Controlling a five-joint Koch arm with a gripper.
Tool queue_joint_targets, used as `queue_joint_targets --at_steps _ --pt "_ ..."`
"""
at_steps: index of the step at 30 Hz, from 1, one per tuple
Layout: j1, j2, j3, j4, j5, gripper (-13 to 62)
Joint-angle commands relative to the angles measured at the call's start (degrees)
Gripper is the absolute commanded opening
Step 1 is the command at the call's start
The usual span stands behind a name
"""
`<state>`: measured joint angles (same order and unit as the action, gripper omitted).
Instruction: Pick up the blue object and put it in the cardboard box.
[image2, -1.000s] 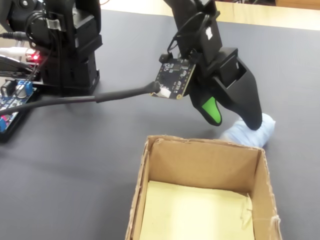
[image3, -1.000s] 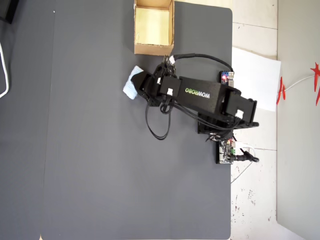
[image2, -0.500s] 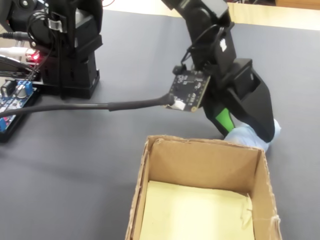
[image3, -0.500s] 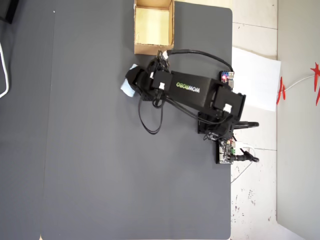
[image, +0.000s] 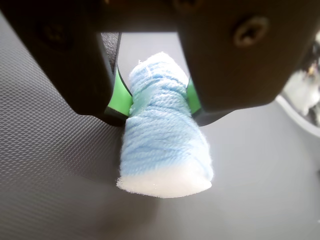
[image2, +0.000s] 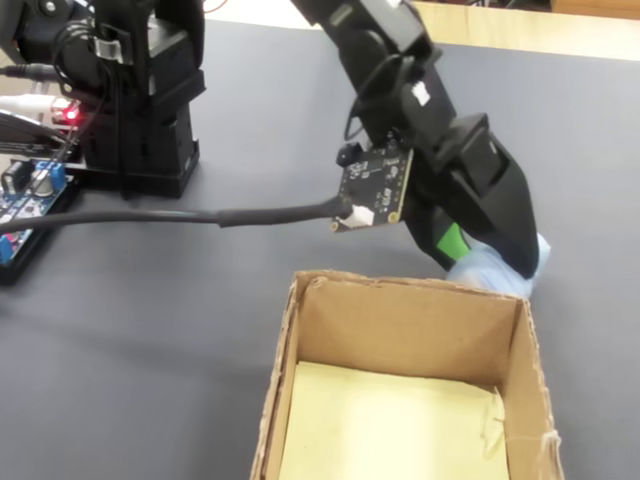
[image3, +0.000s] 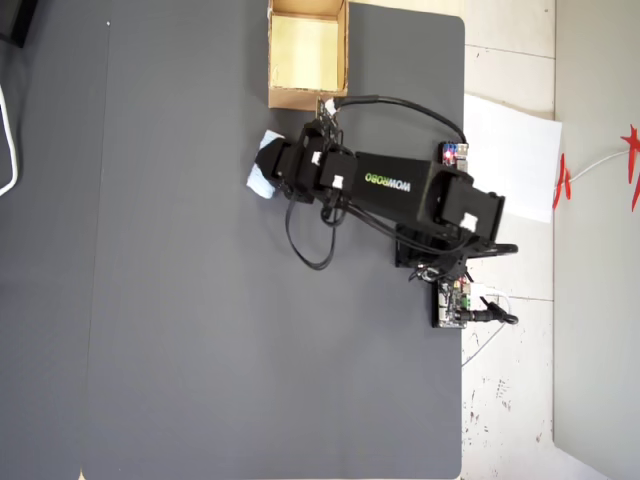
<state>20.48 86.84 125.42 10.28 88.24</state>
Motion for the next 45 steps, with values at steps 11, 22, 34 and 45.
queue_joint_targets --at_steps 11,22,34,45 --pt "0.26 21.01 0.53 -11.51 1.76 2.0" --pt "22.68 21.53 -6.77 -5.8 -4.83 2.1" --pt "29.53 13.89 -10.72 3.6 -4.04 30.2" --pt "22.59 22.76 -2.2 -6.59 -2.2 30.8"
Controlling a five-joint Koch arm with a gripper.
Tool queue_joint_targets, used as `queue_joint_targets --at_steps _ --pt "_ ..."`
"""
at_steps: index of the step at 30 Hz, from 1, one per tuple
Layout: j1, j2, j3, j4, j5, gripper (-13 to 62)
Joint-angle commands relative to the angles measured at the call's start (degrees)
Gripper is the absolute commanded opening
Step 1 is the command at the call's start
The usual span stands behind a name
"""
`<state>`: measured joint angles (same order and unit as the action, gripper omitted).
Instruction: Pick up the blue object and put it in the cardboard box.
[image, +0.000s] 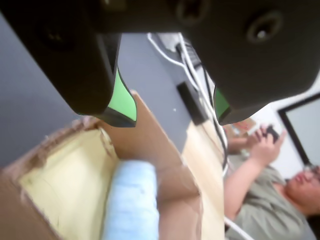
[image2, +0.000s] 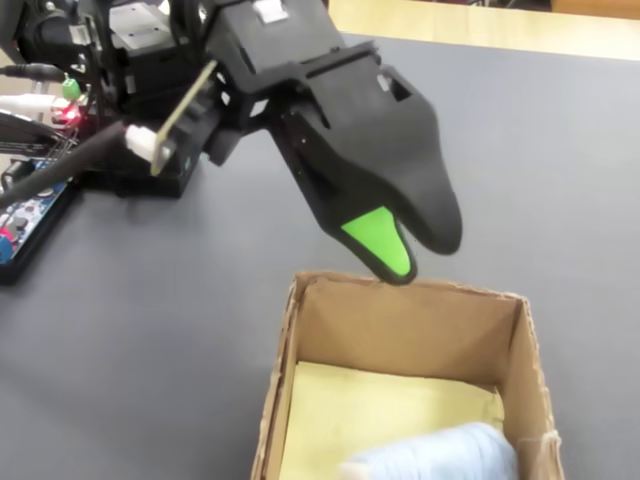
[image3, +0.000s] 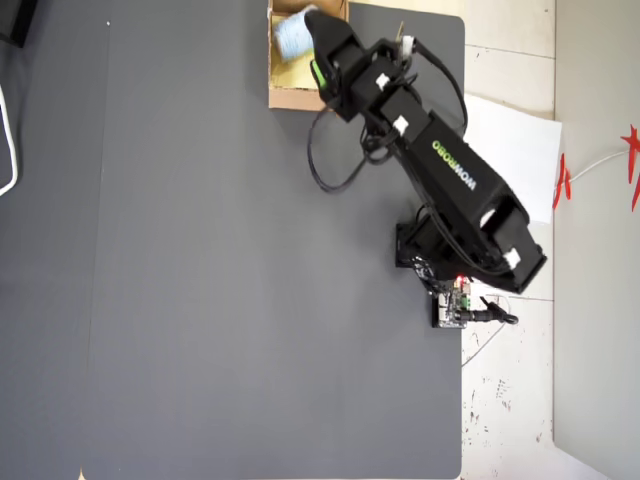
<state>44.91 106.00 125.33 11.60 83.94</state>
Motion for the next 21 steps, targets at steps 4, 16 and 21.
queue_joint_targets --at_steps 4,16,21 --pt "-8.17 8.7 4.13 -14.59 3.34 32.4" --pt "-27.07 23.29 23.2 -22.06 4.92 33.7" --pt "-33.05 28.04 33.66 -26.98 4.92 33.8"
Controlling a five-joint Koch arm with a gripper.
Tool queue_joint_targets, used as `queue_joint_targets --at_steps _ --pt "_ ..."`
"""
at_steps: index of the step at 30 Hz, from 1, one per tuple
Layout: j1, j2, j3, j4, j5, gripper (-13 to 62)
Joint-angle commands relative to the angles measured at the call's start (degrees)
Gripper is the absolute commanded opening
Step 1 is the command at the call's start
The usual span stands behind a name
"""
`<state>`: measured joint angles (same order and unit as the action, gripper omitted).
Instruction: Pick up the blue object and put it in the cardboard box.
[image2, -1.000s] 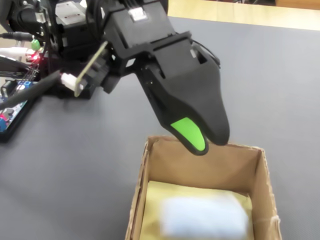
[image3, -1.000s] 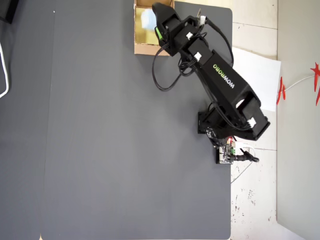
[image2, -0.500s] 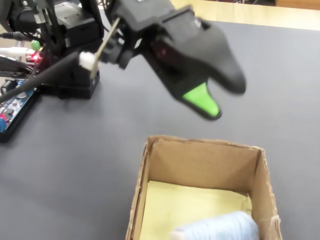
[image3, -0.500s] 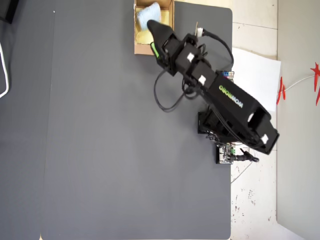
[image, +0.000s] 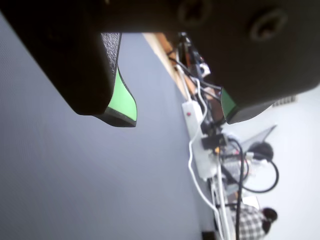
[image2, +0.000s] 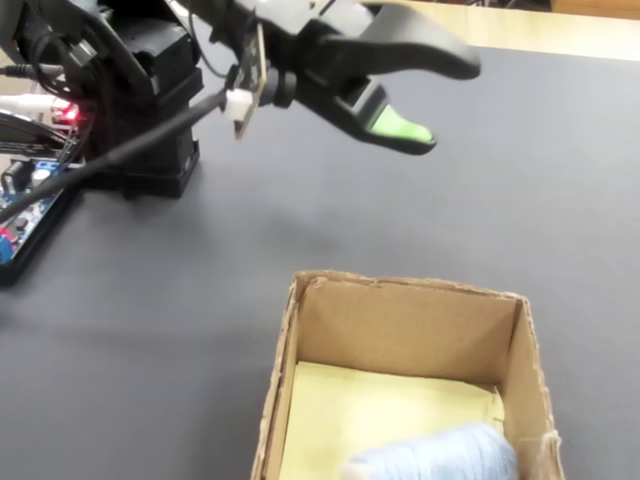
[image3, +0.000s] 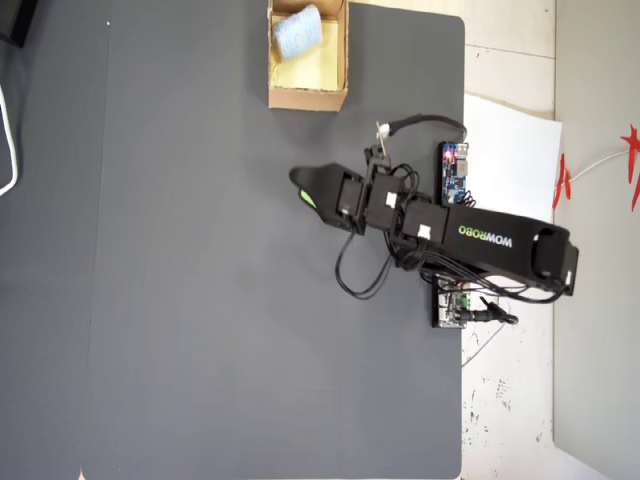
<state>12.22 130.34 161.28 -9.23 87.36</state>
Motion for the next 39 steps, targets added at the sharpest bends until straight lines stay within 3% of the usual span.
queue_joint_targets --at_steps 1,13,24,39 --pt "-0.79 4.04 -1.14 -6.15 1.49 33.8" --pt "-2.64 5.36 17.49 -6.5 1.76 34.1" --pt "-3.08 5.45 17.4 10.11 1.49 34.2" --pt "-3.08 5.36 17.4 9.58 1.23 34.1"
